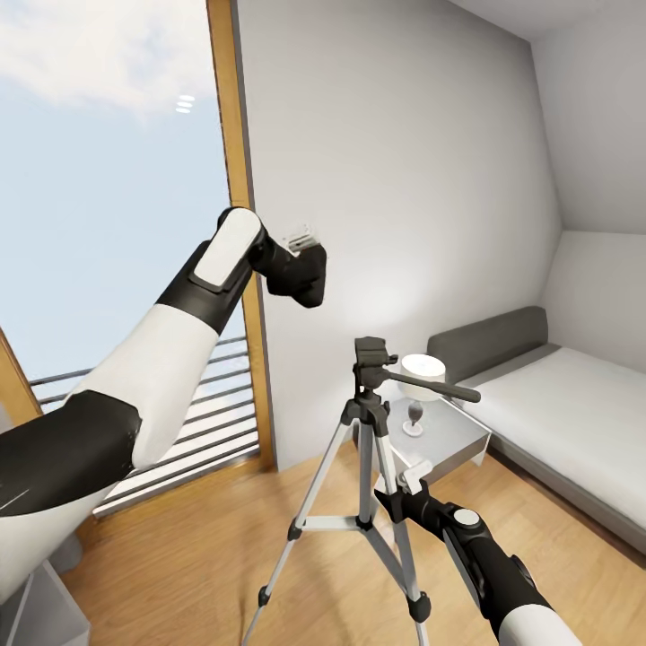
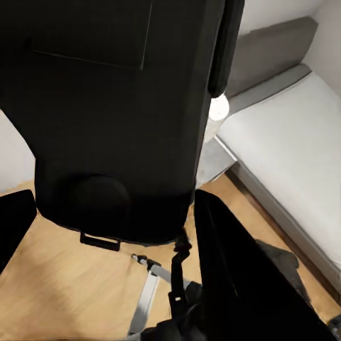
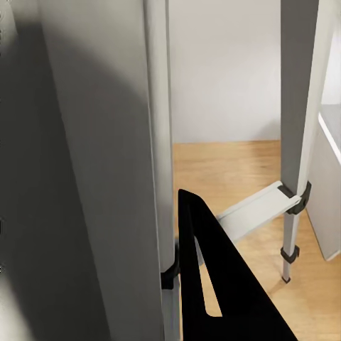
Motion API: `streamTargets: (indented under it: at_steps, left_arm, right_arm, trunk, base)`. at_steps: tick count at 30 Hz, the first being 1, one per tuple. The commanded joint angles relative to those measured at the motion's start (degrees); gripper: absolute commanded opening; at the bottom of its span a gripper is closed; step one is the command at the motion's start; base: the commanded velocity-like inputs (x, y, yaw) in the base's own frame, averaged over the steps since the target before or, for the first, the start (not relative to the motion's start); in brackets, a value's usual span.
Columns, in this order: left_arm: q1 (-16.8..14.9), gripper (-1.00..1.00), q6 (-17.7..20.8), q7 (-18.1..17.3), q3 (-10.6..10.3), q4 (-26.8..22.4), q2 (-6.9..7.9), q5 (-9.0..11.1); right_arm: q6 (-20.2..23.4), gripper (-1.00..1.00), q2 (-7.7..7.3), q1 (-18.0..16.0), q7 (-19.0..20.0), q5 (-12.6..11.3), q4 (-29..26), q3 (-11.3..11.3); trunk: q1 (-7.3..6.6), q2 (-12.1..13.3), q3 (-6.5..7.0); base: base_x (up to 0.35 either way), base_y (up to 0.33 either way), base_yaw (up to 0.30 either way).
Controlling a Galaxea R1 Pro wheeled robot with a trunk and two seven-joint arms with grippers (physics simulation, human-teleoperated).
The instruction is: Attach the digital camera to the camera tripod in the bedroom.
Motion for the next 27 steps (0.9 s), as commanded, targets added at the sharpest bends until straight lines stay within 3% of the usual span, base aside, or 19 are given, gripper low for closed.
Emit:
streamTargets:
  at_steps: [1, 5, 8, 16, 19, 20, 22, 24, 25, 27]
  left_arm:
    - [0.0, -1.00, -0.1, 1.6, -0.2, -0.4, -0.02, 0.8]
    - [0.0, -1.00, -0.1, 6.6, -1.4, -5.8, -0.14, 0.8]
    - [0.0, -1.00, -0.2, 8.2, -2.8, -9.7, -0.05, 0.7]
    - [0.0, -1.00, -0.3, 9.5, -5.9, -13.0, -0.08, 0.8]
    - [0.0, -1.00, -0.2, 8.9, -10.0, -12.8, 0.07, 1.1]
    - [0.0, -1.00, -0.2, 5.8, -11.2, -12.8, 0.81, 1.8]
    - [0.0, -1.00, -0.1, -5.6, -12.6, -12.9, 3.56, 3.1]
    - [0.0, -1.00, -0.2, -12.4, -13.0, -12.9, 5.08, 3.3]
    - [0.0, -1.00, -0.3, -22.6, -13.4, -13.0, 7.49, 3.4]
    - [0.0, -1.00, -0.7, -28.7, -13.7, -13.1, 9.17, 3.2]
  right_arm:
    - [0.3, -1.00, 0.02, 0.0, 0.3, 0.2, -0.1, -0.2]
    - [0.3, -1.00, 0.02, 0.0, 0.3, 0.1, -0.1, -0.2]
    - [0.3, -1.00, 0.02, 0.0, 0.3, 0.1, -0.1, -0.2]
    - [0.3, -1.00, 0.02, 0.0, 0.3, 0.1, -0.1, -0.2]
    - [0.3, -1.00, 0.02, 0.0, 0.3, 0.1, -0.1, -0.2]
    - [0.3, -1.00, 0.02, 0.0, 0.3, 0.1, -0.1, -0.2]
    - [0.3, -1.00, 0.02, 0.0, 0.3, 0.0, -0.1, -0.2]
    - [0.3, -1.00, 0.02, 0.0, 0.4, 0.0, -0.1, -0.2]
    - [0.3, -1.00, 0.02, 0.0, 0.4, 0.0, -0.1, -0.2]
    - [0.3, -1.00, 0.02, 0.0, 0.4, 0.0, -0.1, -0.2]
  trunk:
    - [0.02, 0.0, -0.03]
    - [0.02, 0.0, -0.03]
    - [0.02, 0.0, -0.03]
    - [0.02, 0.0, -0.03]
    - [0.02, 0.0, -0.03]
    - [0.02, 0.0, -0.03]
    - [0.02, 0.0, -0.03]
    - [0.02, 0.0, -0.03]
    - [0.02, 0.0, -0.03]
    - [0.02, 0.0, -0.03]
  base:
    - [0.000, 0.000, 0.000]
    - [0.000, 0.000, 0.000]
    - [0.000, 0.000, 0.000]
    - [0.000, 0.000, 0.000]
    - [0.000, 0.000, 0.000]
    - [0.000, 0.000, 0.000]
    - [0.000, 0.000, 0.000]
    - [0.000, 0.000, 0.000]
    - [0.000, 0.000, 0.000]
    - [0.000, 0.000, 0.000]
